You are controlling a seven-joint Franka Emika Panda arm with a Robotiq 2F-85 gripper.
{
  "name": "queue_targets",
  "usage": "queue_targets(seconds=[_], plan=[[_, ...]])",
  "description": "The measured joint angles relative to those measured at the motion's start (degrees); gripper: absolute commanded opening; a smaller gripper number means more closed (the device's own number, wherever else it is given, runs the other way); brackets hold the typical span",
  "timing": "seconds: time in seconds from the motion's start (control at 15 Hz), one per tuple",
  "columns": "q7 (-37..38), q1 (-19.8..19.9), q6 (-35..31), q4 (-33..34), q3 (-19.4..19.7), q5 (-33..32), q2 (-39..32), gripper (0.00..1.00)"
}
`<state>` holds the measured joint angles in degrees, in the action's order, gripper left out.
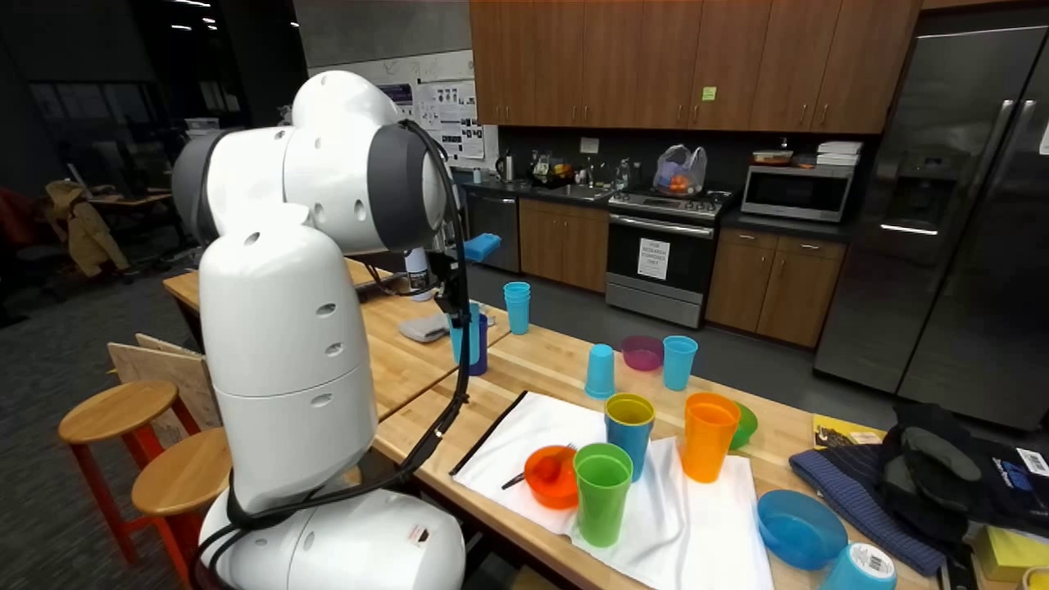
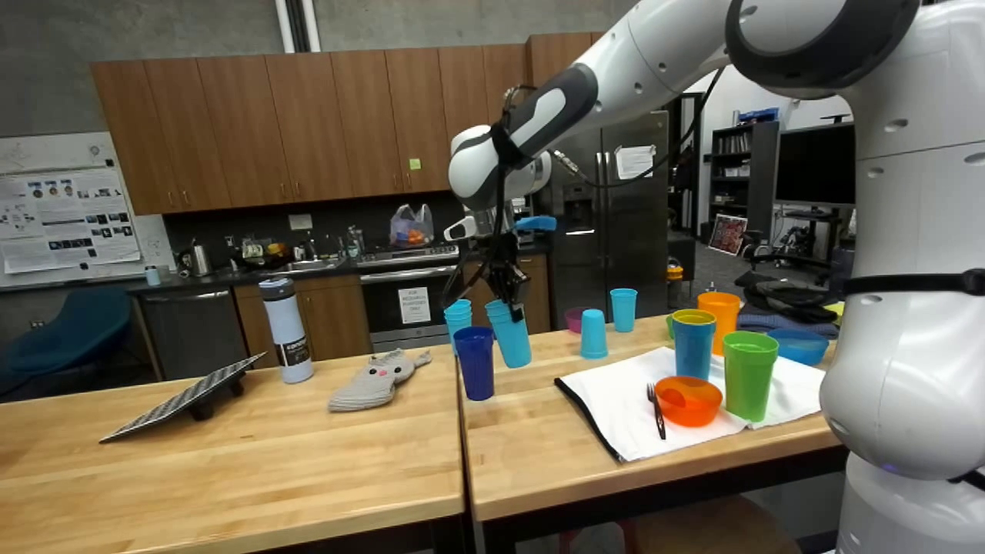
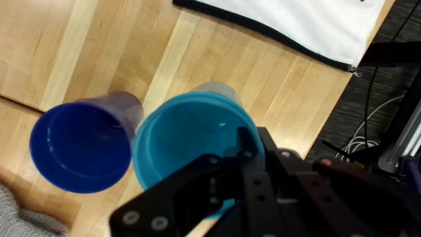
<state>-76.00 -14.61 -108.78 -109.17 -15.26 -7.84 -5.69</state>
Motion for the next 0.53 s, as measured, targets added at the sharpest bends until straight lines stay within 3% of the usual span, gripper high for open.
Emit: queue_targets(seconds=[0.27,0.53], plan=[[-2.2,-0.9,-0.3,0.3,-1.4,-1.2,-1.1,0.02],[-5.9,-3.7,-0.2,3.0,-3.7,-6.3,-6.8,0.02]])
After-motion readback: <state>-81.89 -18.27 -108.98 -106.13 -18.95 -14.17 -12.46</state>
